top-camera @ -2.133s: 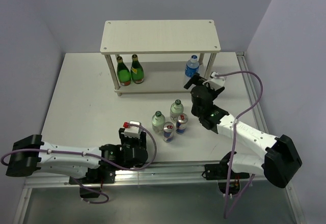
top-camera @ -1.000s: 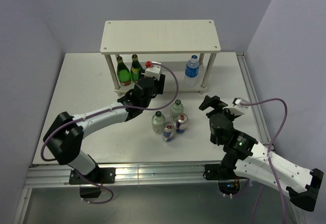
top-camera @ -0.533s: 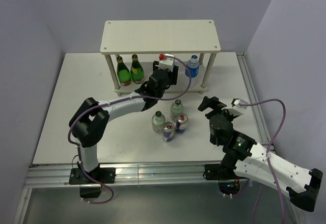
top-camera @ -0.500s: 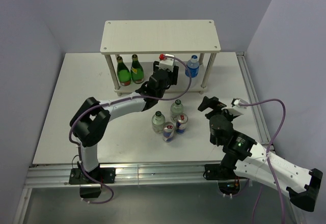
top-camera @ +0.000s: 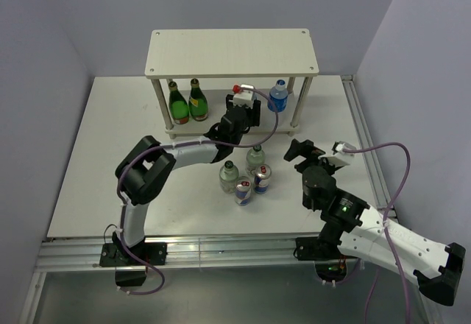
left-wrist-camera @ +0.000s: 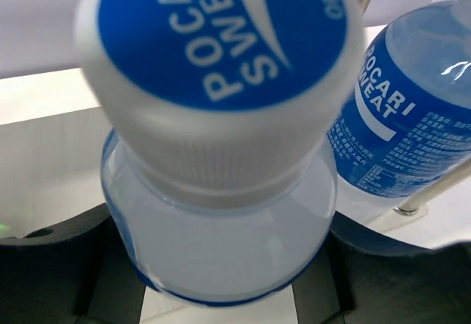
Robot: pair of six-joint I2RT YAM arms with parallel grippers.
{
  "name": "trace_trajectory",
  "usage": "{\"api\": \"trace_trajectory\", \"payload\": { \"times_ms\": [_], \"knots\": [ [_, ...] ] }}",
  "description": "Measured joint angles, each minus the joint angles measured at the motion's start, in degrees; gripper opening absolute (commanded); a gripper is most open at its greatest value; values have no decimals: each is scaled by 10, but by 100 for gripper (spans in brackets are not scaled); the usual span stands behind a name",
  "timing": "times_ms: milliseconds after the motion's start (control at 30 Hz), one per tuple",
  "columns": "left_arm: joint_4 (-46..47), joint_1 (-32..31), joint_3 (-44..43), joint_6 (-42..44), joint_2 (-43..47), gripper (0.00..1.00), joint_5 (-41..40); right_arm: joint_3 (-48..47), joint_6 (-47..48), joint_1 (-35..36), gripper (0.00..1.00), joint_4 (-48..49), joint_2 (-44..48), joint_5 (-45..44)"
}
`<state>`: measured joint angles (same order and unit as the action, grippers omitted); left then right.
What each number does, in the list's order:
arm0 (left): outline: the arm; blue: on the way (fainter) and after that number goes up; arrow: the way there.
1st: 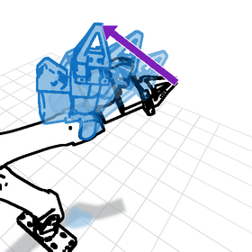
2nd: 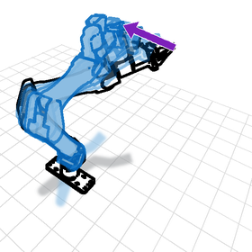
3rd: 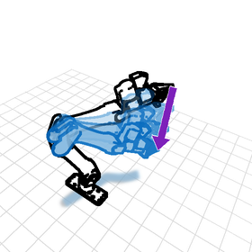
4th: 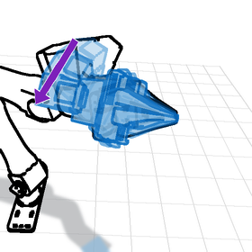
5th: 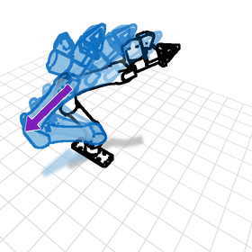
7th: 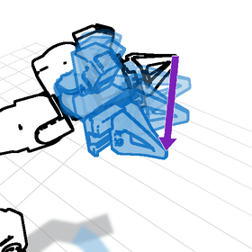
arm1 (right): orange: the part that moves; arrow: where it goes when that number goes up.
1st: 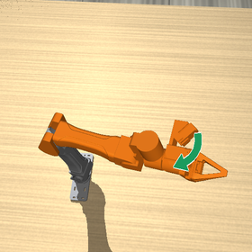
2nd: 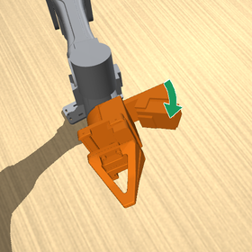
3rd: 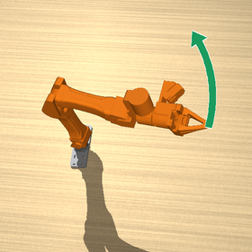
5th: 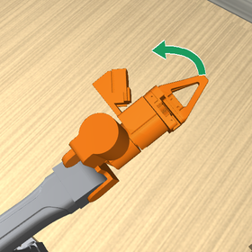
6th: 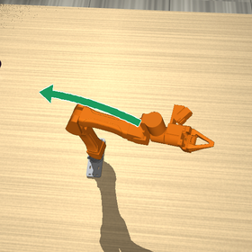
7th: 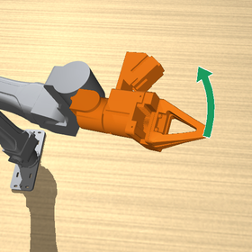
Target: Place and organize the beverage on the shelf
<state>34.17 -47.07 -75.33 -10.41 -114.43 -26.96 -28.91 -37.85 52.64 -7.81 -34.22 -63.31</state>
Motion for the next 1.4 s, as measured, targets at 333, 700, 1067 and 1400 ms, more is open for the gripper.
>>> {"api": "trace_trajectory", "payload": {
  "times_ms": [333,700,1067,1400],
  "knots": [
    [12,0,-62,-8,-57,11,-3,4,1,0,100,6,-1,4],
    [17,0,-75,-13,-62,88,-10,4,2,0,100,6,-7,5],
    [32,-1,-65,-12,-51,90,-24,4,2,0,100,7,-13,4],
    [23,-24,14,-9,52,99,-36,4,5,0,100,12,-32,5]
  ]
}}
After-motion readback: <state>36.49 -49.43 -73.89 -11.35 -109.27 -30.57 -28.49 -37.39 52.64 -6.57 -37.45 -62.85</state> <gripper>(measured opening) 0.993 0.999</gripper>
